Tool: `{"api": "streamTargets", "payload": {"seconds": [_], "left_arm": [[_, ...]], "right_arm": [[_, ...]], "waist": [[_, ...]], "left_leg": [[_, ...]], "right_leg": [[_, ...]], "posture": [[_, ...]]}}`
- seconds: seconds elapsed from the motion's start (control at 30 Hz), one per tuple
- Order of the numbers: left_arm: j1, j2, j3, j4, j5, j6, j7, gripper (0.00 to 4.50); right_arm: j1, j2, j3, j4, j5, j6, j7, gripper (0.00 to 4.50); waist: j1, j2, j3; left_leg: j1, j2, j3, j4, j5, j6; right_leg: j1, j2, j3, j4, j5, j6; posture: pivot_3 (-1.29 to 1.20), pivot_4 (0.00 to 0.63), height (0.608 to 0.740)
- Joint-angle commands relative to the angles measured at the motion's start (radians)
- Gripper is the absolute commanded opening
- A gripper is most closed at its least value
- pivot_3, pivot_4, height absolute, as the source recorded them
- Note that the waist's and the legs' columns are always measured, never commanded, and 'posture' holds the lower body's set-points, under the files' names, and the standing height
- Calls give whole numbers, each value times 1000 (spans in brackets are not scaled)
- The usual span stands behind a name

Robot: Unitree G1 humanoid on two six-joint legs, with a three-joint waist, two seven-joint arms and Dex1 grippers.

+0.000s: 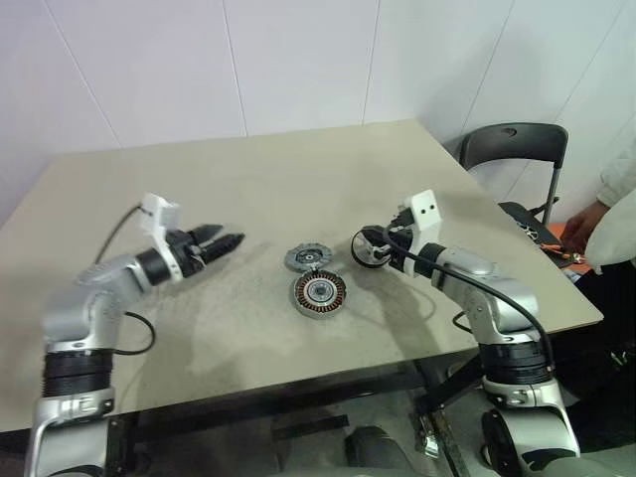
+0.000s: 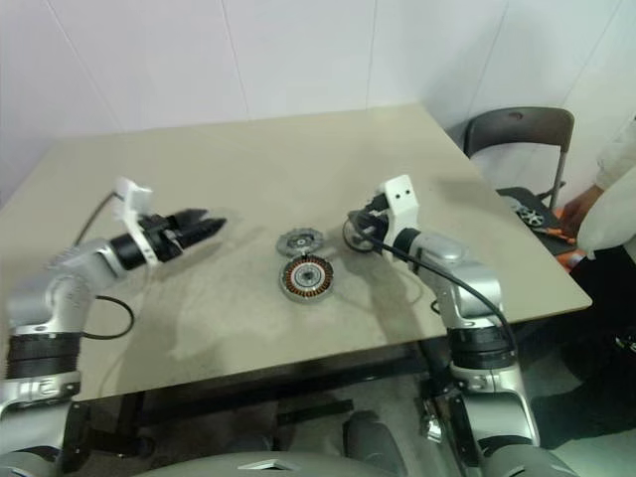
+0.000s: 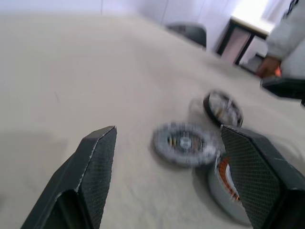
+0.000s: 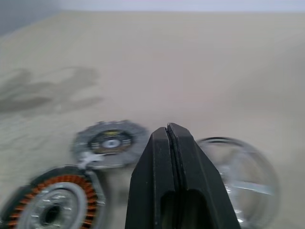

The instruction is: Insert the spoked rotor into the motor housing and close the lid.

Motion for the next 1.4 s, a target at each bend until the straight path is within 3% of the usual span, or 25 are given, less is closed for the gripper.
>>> {"api": "streamTargets", "payload": {"seconds": [0.03,0.13,0.23,0.4,0.87,1.4], "left_arm": [[-31,72,54,22,-49,12,-72,3697],[-27,122,21,113,7,-48,-130,3697],[-32,119,-19,164,50,-102,-151,3697],[-43,65,-55,160,62,-130,-139,3697],[-22,19,-75,93,66,-111,-93,3697],[41,-20,-91,-2,62,-83,-41,3697]], "right_arm": [[-4,-82,-60,-83,11,16,7,19],[25,-148,-54,-79,-11,-16,31,19],[42,-146,-63,-51,0,-50,41,559],[8,-98,-70,19,8,-8,-2,2209],[-135,49,-239,375,127,191,-125,2209],[-203,87,-78,557,-24,-3,-136,2209]], "waist": [[0,0,0],[-1,0,0],[-1,0,0],[0,-1,1],[-1,-1,2],[-5,-1,2]], "left_leg": [[0,0,0,0,0,0],[1,0,0,0,0,0],[1,0,1,0,0,0],[1,0,1,0,0,0],[1,0,1,0,0,0],[1,0,1,1,0,0]], "right_leg": [[0,0,0,0,-1,-2],[1,0,0,0,-2,-3],[1,0,0,0,-2,-3],[1,0,1,0,-2,-3],[1,0,1,1,3,-4],[1,0,1,2,3,-4]], "posture": [[0,0,740],[0,0,740],[0,0,740],[0,0,740],[0,0,740],[0,0,740]]}}
